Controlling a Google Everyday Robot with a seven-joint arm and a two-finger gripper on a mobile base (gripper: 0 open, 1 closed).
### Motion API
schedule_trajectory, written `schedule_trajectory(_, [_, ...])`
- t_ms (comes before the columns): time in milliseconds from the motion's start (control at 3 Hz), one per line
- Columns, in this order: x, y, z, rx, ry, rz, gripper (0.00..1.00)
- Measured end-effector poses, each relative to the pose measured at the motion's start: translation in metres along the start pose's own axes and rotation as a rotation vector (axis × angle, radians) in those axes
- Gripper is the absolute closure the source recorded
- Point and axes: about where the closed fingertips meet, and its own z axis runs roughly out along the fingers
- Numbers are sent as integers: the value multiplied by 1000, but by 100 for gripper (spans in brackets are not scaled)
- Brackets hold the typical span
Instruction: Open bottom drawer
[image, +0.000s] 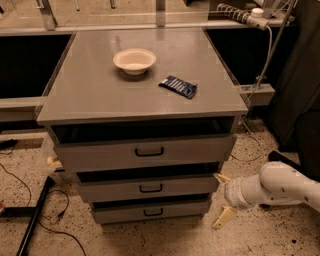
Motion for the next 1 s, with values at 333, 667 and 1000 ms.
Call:
schedule_trajectory(333, [6, 17, 28, -49, -20, 7, 0])
schedule_trajectory(667, [24, 32, 75, -119, -14, 45, 0])
schedule_trajectory(1000, [41, 38, 113, -147, -32, 61, 0])
